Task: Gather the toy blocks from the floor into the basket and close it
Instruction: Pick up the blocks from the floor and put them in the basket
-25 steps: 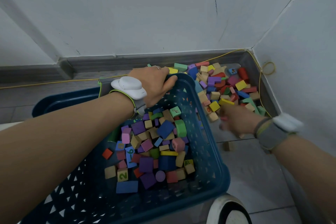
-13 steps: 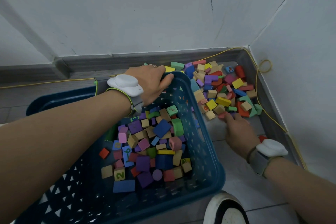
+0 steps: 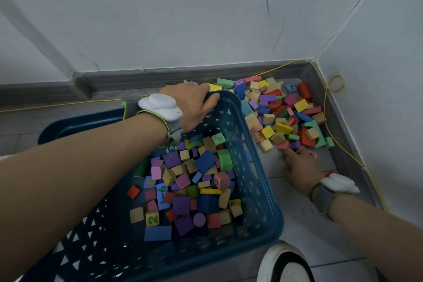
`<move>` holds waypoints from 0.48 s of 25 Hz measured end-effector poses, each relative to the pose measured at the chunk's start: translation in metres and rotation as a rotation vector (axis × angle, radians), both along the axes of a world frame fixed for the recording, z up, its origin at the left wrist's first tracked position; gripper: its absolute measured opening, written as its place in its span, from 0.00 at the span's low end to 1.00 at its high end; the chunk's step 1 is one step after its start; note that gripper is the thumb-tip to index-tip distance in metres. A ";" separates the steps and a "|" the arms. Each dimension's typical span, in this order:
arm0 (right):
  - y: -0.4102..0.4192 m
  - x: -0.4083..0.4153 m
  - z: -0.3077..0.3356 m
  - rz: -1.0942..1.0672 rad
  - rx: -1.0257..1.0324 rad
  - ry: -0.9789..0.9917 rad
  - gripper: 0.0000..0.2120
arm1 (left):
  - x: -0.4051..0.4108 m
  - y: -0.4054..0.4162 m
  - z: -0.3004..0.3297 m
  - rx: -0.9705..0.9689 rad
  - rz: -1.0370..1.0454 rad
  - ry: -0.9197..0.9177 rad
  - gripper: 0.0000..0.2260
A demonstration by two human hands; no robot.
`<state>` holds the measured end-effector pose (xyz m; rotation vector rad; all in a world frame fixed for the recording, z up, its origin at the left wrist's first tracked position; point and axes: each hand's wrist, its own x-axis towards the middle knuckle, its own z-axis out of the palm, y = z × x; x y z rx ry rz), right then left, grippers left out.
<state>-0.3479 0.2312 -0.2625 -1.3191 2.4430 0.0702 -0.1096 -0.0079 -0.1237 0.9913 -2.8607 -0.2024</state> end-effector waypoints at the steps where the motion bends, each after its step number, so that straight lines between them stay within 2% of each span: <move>1: -0.009 0.006 0.014 -0.026 -0.066 -0.070 0.19 | 0.000 -0.001 0.000 0.007 -0.004 -0.002 0.19; 4: -0.047 0.028 0.081 -0.185 -0.429 -0.408 0.14 | 0.001 -0.001 0.002 0.034 -0.004 -0.012 0.17; 6: -0.070 0.047 0.138 -0.120 -0.639 -0.608 0.13 | 0.000 0.000 0.004 0.044 0.015 -0.024 0.17; 7: -0.078 0.057 0.161 -0.018 -0.669 -0.675 0.14 | -0.001 0.001 0.004 0.041 0.026 -0.026 0.17; 8: -0.084 0.066 0.180 0.113 -0.633 -0.702 0.16 | -0.002 0.001 0.004 0.031 0.033 -0.028 0.17; 10: -0.093 0.084 0.200 0.365 -0.476 -0.612 0.18 | -0.002 0.001 0.002 -0.004 0.018 -0.030 0.18; 12: -0.096 0.087 0.197 0.421 -0.522 -0.465 0.15 | -0.002 0.000 0.000 -0.013 -0.012 -0.027 0.18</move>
